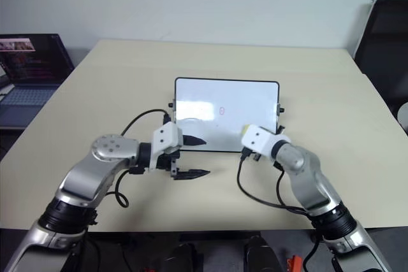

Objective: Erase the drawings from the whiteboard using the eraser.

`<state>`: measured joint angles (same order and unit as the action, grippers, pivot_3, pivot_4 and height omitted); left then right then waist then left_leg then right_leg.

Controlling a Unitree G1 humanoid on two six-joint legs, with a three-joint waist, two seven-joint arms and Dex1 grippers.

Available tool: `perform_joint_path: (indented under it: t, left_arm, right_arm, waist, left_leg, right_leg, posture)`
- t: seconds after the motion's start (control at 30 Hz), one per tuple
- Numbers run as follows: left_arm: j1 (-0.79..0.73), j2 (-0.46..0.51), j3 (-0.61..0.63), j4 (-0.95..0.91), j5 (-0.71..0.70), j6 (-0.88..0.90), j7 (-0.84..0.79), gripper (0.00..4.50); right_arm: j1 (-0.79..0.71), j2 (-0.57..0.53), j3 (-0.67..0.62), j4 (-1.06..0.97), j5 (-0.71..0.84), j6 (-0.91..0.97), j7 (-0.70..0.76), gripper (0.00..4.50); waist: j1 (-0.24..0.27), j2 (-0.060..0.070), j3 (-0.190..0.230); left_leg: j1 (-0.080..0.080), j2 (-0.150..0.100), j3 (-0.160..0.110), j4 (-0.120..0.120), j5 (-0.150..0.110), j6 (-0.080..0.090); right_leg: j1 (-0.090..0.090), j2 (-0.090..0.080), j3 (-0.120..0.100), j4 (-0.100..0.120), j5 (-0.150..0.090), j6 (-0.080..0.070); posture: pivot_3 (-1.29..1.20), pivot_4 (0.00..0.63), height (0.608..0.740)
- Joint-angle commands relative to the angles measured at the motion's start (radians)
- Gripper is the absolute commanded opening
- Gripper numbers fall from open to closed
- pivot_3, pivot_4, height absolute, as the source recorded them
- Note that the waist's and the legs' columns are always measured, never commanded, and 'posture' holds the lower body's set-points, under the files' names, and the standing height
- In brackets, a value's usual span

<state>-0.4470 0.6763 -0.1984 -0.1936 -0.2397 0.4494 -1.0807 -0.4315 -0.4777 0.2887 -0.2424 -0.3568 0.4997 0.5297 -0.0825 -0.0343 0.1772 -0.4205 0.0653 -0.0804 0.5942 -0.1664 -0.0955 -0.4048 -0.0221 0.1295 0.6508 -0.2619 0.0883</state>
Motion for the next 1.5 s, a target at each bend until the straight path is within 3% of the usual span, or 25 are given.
perform_joint_path:
  t: [0.03,0.17,0.27,0.4,0.53,1.2,1.5]
  left_arm:
    - [-0.025,-0.036,0.072,0.016,-0.020,-0.010,0.071,4.50]
    - [-0.002,-0.069,0.180,0.031,-0.079,0.041,0.149,4.50]
    - [0.018,-0.120,0.268,0.010,-0.137,0.039,0.223,4.50]
    - [0.081,-0.136,0.313,-0.055,-0.201,0.082,0.246,4.50]
    - [0.171,-0.063,0.304,-0.121,-0.226,0.142,0.215,4.50]
    - [0.169,0.048,0.323,-0.138,-0.219,0.200,0.278,4.50]
    - [0.145,0.126,0.239,-0.095,-0.180,0.155,0.181,4.50]
  right_arm:
    - [0.017,0.055,-0.107,-0.109,0.112,0.062,0.013,0.99]
    - [0.078,0.165,-0.260,-0.285,0.337,0.218,0.060,0.99]
    - [0.132,0.167,-0.341,-0.386,0.450,0.313,0.092,0.99]
    - [0.179,0.153,-0.371,-0.449,0.553,0.349,0.111,0.99]
    - [0.197,0.134,-0.344,-0.438,0.599,0.306,0.115,0.99]
    - [0.078,0.088,-0.169,-0.220,0.563,0.056,0.117,0.99]
    - [-0.131,0.106,0.003,-0.013,0.361,-0.057,0.049,0.99]
  waist:
    - [0.002,0.000,0.000]
    - [0.002,0.000,0.000]
    - [0.004,0.002,0.001]
    - [0.006,0.002,0.001]
    - [0.001,0.002,0.001]
    - [-0.001,0.002,0.001]
    - [0.000,0.002,0.001]
  left_leg:
    - [0.000,0.000,0.000,0.000,0.000,0.000]
    - [-0.004,0.000,-0.003,-0.004,0.000,0.000]
    - [-0.006,0.000,-0.004,-0.004,-0.001,0.000]
    - [-0.006,0.000,-0.005,-0.003,-0.001,0.000]
    - [-0.005,0.000,-0.004,-0.003,-0.001,0.000]
    - [-0.005,0.000,-0.004,-0.002,-0.001,-0.001]
    - [-0.005,0.000,-0.004,-0.002,-0.001,-0.001]
  right_leg:
    - [0.000,0.000,0.000,0.000,0.000,0.000]
    - [-0.002,0.001,-0.002,0.001,0.000,0.005]
    - [-0.002,0.001,-0.004,0.000,0.001,0.005]
    - [-0.002,0.001,-0.004,-0.001,0.000,0.006]
    - [-0.002,0.001,-0.003,0.000,-0.003,0.001]
    - [-0.002,0.001,-0.003,-0.002,-0.002,0.000]
    - [-0.003,0.001,-0.003,-0.002,-0.002,0.000]
  posture:
    - [0.00,0.150,0.740]
    - [0.00,0.150,0.740]
    - [0.00,0.150,0.740]
    - [0.00,0.150,0.740]
    - [0.00,0.150,0.740]
    - [0.00,0.150,0.740]
    - [0.00,0.150,0.740]
